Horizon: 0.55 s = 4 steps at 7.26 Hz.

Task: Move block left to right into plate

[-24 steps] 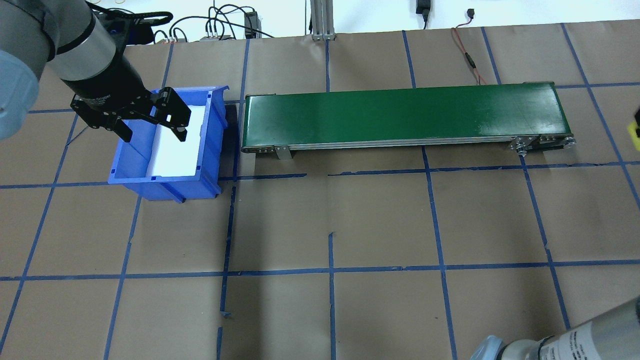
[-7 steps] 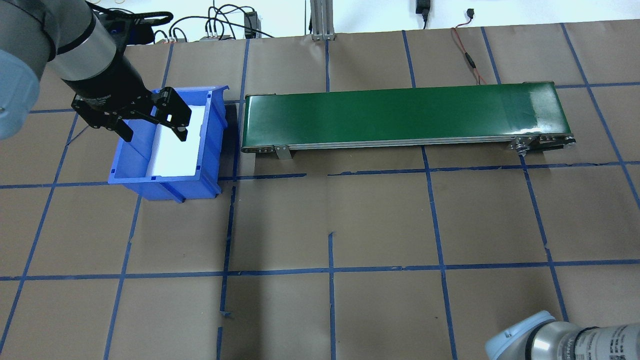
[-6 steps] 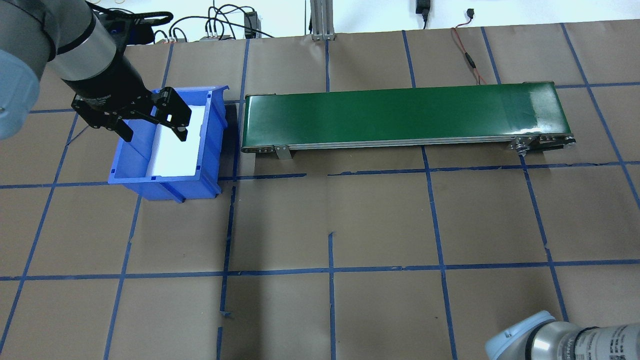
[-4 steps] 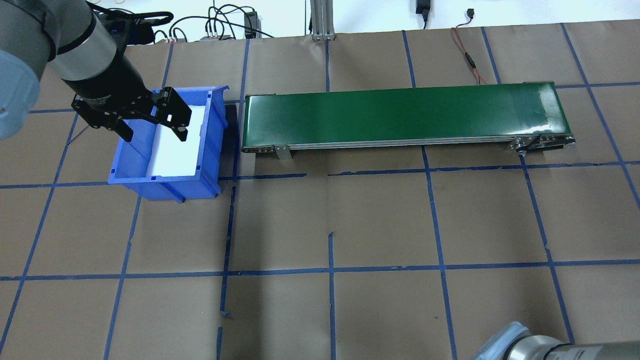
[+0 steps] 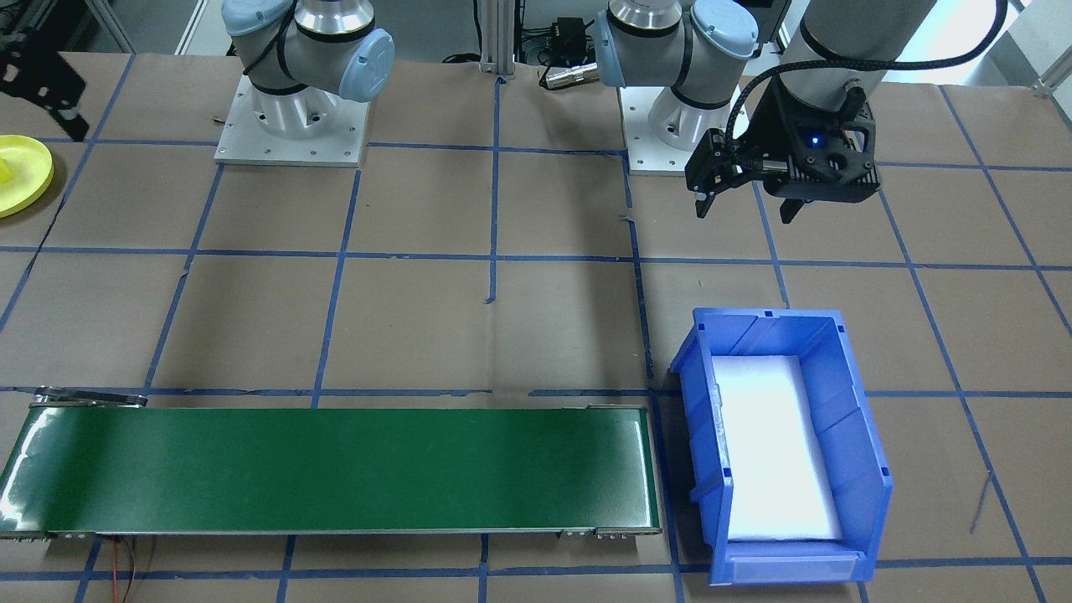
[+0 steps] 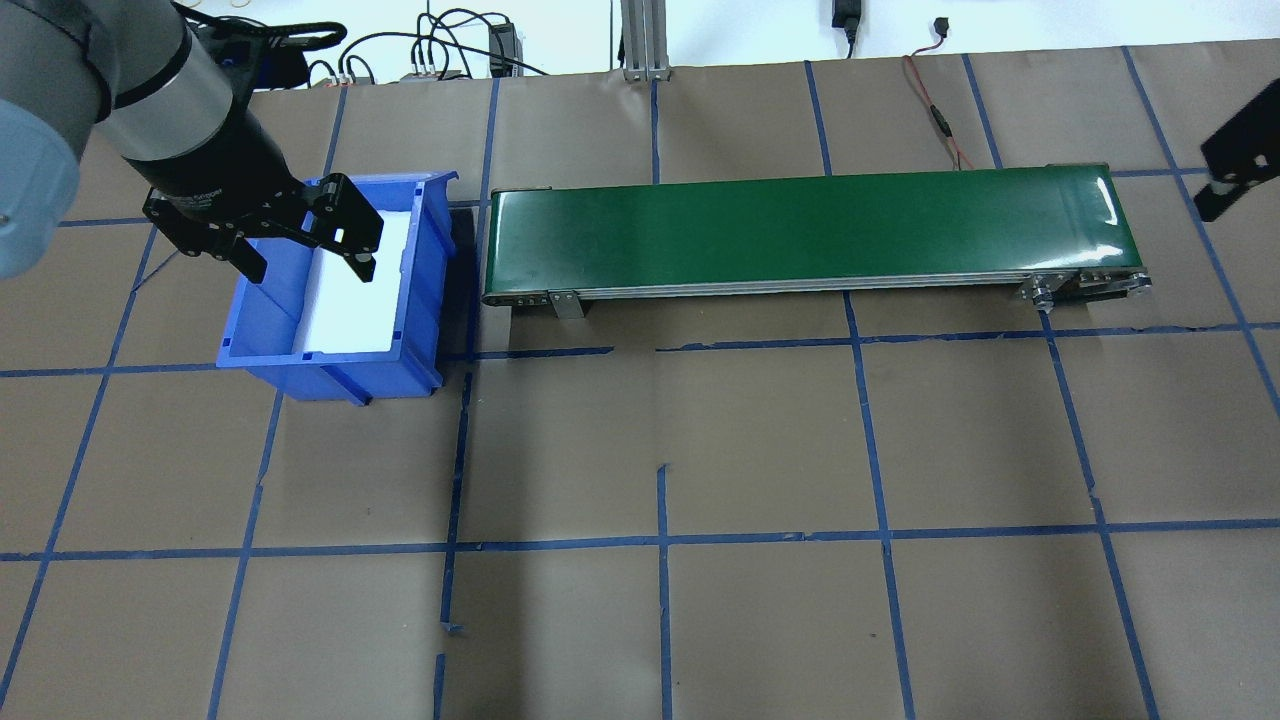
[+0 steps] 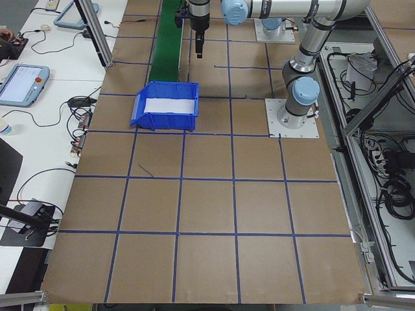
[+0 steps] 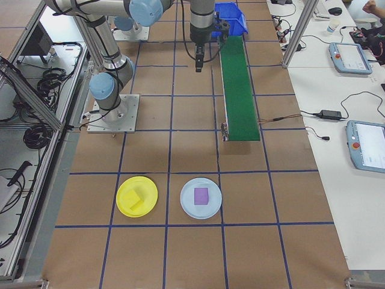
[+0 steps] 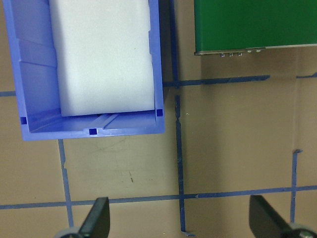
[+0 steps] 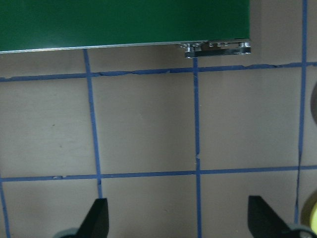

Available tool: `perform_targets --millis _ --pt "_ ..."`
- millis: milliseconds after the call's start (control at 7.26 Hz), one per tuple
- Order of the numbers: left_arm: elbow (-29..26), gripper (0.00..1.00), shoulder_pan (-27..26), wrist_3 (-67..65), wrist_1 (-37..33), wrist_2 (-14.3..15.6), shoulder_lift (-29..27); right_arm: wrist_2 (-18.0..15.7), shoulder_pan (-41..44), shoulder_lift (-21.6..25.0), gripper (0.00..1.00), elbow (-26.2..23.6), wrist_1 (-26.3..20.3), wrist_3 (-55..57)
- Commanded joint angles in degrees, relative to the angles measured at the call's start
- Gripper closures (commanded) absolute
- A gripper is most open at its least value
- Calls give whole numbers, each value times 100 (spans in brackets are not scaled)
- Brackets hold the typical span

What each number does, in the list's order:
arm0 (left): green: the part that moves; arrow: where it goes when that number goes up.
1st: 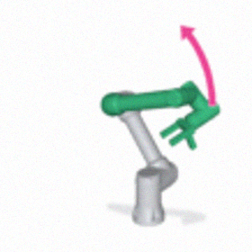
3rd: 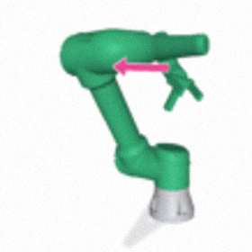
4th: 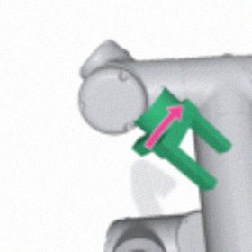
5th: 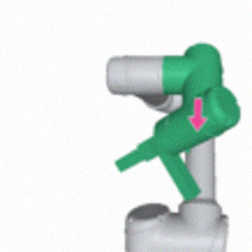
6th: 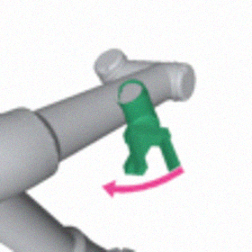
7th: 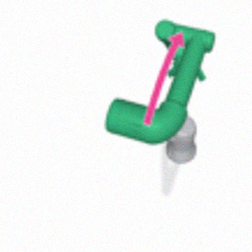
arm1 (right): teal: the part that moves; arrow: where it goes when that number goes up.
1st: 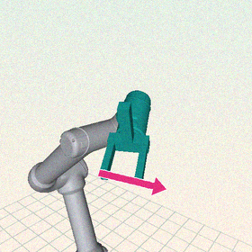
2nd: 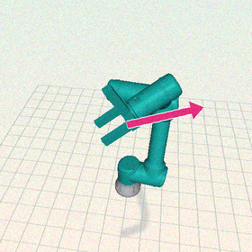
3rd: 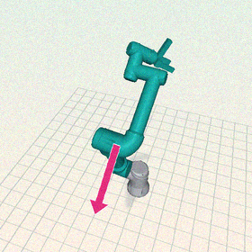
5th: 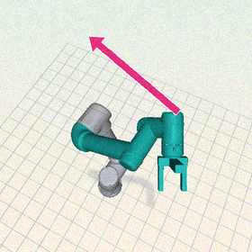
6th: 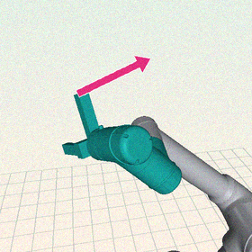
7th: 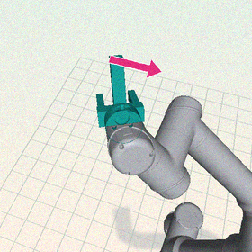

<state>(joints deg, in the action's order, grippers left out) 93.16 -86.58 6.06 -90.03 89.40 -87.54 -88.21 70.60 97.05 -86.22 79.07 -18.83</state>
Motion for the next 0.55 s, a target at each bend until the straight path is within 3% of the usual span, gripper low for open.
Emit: perform_targets --millis 0,138,413 --pt "0 0 1 0 12 7 0 278 1266 51 0 0 3 1215" --pt "0 0 -8 0 12 24 0 200 1960 -2 0 -18 151 2329" --pt "9 0 -17 0 -6 60 0 173 2581 -186 0 -227 1577 2955"
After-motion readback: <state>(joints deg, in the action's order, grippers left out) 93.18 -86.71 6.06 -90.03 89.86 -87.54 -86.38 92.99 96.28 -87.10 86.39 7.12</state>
